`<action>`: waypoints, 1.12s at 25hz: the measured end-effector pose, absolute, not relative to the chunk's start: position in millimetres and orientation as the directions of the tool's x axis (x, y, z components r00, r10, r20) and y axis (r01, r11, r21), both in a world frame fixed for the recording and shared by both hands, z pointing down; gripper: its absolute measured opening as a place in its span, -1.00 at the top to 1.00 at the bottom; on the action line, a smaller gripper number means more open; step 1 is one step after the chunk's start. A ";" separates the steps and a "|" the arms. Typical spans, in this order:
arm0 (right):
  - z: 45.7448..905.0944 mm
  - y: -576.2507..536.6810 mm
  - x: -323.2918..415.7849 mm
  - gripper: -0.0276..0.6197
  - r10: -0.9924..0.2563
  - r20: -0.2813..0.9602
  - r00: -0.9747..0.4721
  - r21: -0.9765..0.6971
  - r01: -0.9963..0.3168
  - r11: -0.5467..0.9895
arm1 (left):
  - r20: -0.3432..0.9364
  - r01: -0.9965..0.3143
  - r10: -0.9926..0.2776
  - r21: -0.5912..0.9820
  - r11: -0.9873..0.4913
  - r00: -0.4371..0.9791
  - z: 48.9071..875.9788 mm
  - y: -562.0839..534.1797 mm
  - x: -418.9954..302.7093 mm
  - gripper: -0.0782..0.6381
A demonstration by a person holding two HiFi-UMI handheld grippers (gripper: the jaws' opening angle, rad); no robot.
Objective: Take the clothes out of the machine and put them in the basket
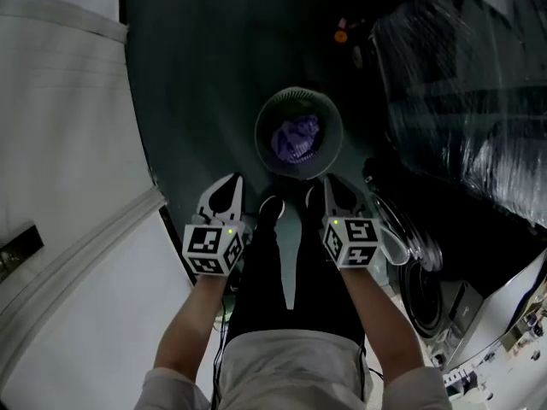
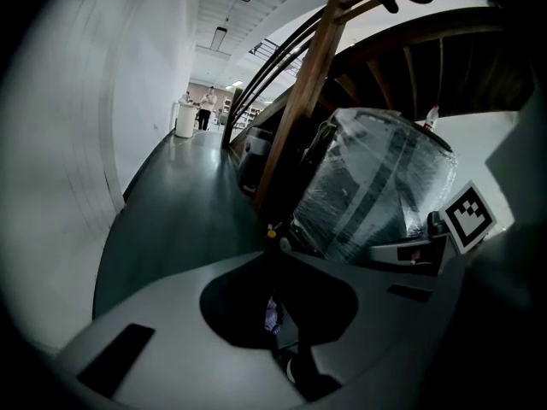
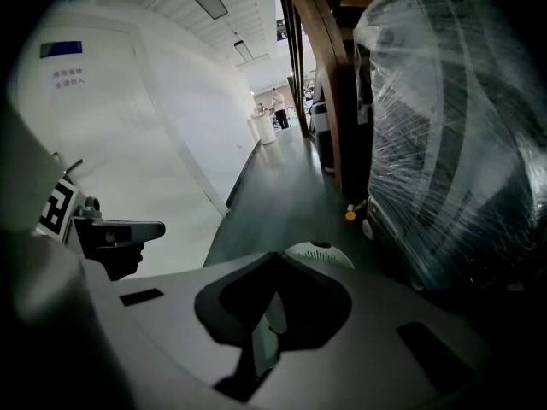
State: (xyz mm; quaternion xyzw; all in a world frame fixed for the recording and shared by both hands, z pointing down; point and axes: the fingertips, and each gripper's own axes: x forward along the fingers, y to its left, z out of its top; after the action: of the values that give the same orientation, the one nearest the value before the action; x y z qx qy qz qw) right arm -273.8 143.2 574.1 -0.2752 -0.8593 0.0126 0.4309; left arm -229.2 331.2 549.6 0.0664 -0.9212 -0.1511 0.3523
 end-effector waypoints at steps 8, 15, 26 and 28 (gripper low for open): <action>464.6 131.7 -265.2 0.89 0.482 0.617 -0.621 -0.212 0.459 0.863 | 0.487 -0.142 -0.271 0.286 0.948 -0.830 441.1 320.5 -224.2 0.73; 373.1 126.9 -259.6 0.89 0.478 0.501 -0.722 -0.188 0.448 0.874 | 0.368 -0.229 -0.314 0.256 0.939 -0.875 355.5 310.6 -221.4 0.73; 239.7 110.0 -252.8 0.89 0.453 0.289 -0.843 -0.143 0.430 0.891 | 0.205 -0.367 -0.396 0.165 0.915 -0.895 241.9 288.8 -225.3 0.73; 217.9 106.6 -249.2 0.89 0.446 0.254 -0.858 -0.131 0.427 0.895 | 0.175 -0.386 -0.408 0.145 0.911 -0.896 221.9 284.4 -224.7 0.73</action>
State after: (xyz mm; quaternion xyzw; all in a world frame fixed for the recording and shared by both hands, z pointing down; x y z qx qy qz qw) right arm -249.2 106.6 217.9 -0.2265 -0.9633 0.0351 0.1400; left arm -224.7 284.4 221.9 0.2043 -0.9722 -0.0534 0.1014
